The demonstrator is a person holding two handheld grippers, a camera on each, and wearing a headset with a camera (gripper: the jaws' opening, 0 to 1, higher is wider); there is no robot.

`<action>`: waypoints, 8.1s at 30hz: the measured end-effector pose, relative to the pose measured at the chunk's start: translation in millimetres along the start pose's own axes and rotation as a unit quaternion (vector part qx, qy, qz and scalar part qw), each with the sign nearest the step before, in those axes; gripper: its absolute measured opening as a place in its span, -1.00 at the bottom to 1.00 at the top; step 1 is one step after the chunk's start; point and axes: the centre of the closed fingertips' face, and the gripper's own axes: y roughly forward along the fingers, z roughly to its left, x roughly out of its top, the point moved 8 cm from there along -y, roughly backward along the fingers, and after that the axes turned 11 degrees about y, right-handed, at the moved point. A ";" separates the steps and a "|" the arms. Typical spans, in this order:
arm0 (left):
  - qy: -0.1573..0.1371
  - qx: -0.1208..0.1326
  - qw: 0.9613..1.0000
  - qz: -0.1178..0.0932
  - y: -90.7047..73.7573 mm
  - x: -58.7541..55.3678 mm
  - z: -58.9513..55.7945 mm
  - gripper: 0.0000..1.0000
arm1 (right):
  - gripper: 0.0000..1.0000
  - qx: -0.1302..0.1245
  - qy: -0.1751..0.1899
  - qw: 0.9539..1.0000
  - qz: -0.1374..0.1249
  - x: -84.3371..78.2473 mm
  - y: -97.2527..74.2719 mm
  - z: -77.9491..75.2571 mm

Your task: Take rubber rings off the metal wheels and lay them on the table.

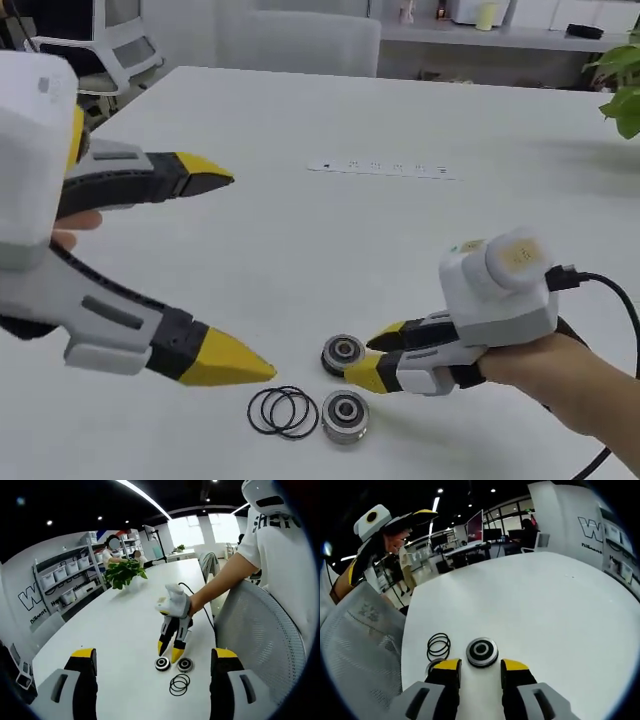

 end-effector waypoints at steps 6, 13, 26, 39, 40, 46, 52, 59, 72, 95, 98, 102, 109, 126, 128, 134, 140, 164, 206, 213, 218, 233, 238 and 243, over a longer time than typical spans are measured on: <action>0.009 -0.004 1.000 -0.012 23.8 2.0 11.6 0.79 | -0.41 -0.001 -0.010 1.000 -0.002 0.2 0.8 0.0; 0.016 -0.034 0.999 -0.009 49.5 -8.7 6.9 0.62 | -0.42 0.000 -0.014 1.000 0.003 -1.7 3.5 0.3; 0.008 -0.051 0.999 0.008 90.1 -32.7 1.6 0.32 | -0.49 -0.004 -0.024 1.000 0.005 -1.7 4.5 0.8; -0.072 -0.019 0.997 0.003 114.7 -72.3 -7.3 -0.23 | -0.56 -0.009 -0.027 1.000 0.005 -2.2 5.4 -0.9; -0.074 -0.019 0.997 0.003 115.9 -73.8 -9.3 -0.26 | -0.56 -0.009 -0.027 1.000 0.006 -2.6 5.8 -1.2; -0.090 -0.037 0.995 0.024 131.0 -88.1 -27.4 -0.41 | -0.59 -0.012 -0.029 0.999 0.007 -3.2 5.5 -2.2; -0.070 -0.053 0.995 0.043 135.7 -94.9 -35.0 -0.63 | -0.60 -0.012 -0.035 0.999 0.009 -3.5 5.0 -2.4; -0.094 -0.047 0.994 0.038 135.4 -97.1 -33.9 -0.68 | -0.61 -0.010 -0.037 0.999 0.008 -3.6 5.2 -2.2; -0.127 -0.047 0.990 0.027 135.3 -98.7 -37.2 -0.78 | -0.62 -0.008 -0.054 0.998 0.011 -3.4 5.5 -1.9; -0.113 -0.041 0.992 0.027 130.1 -100.2 -37.9 -0.85 | -0.89 -0.012 -0.043 0.999 0.022 -3.5 -2.7 -4.8; -0.113 -0.041 0.992 0.026 130.0 -100.6 -38.3 -0.85 | -0.85 -0.011 -0.039 0.999 0.021 -3.4 -2.0 -4.3; -0.113 -0.041 0.992 0.025 130.1 -100.5 -38.4 -0.85 | -0.62 0.009 -0.028 0.999 0.014 -2.0 0.5 0.7; -0.116 -0.040 0.992 0.023 130.1 -101.2 -38.4 -0.85 | -0.56 -0.014 -0.060 0.998 0.015 -2.3 9.2 2.8; -0.122 -0.037 0.992 0.020 131.3 -102.5 -37.5 -0.86 | -1.00 -0.021 -0.077 0.997 0.023 -2.7 3.4 -4.5; -0.122 -0.037 0.992 0.020 131.4 -102.6 -37.3 -0.86 | -1.00 -0.022 -0.059 0.998 0.022 -2.4 4.0 -6.6; -0.120 -0.038 0.992 0.021 131.6 -102.3 -37.1 -0.86 | -1.00 -0.020 0.069 0.997 0.016 -3.7 3.8 -12.7; -0.119 -0.039 0.992 0.020 132.4 -101.7 -37.4 -0.86 | -1.00 -0.011 0.171 0.985 0.011 -5.8 1.2 -18.8; -0.113 -0.045 0.992 0.015 134.2 -100.0 -39.2 -0.86 | -1.00 0.000 0.219 0.976 -0.014 0.8 -10.5 -17.5; -0.106 -0.044 0.993 0.016 134.3 -98.6 -40.4 -0.86 | -1.00 0.009 0.203 0.979 -0.007 9.5 -11.0 -4.3; -0.110 -0.043 0.993 0.016 135.1 -98.2 -40.9 -0.86 | -1.00 0.016 0.205 0.979 -0.013 11.9 -9.8 -2.5; -0.111 -0.043 0.993 0.015 135.4 -98.2 -40.9 -0.86 | -1.00 0.051 0.235 0.969 -0.051 25.2 -12.8 -0.3; -0.119 -0.040 0.992 0.018 136.2 -97.3 -41.3 -0.86 | -1.00 -0.009 0.191 0.982 -0.002 10.7 -5.7 -5.5; -0.125 -0.047 0.991 0.022 132.4 -95.2 -35.2 -0.76 | -1.00 -0.011 0.194 0.981 -0.006 11.3 -7.8 -6.4; -0.135 -0.038 0.990 0.002 122.1 -85.8 -21.9 -0.67 | -1.00 -0.013 0.198 0.980 -0.006 11.0 -8.3 -6.6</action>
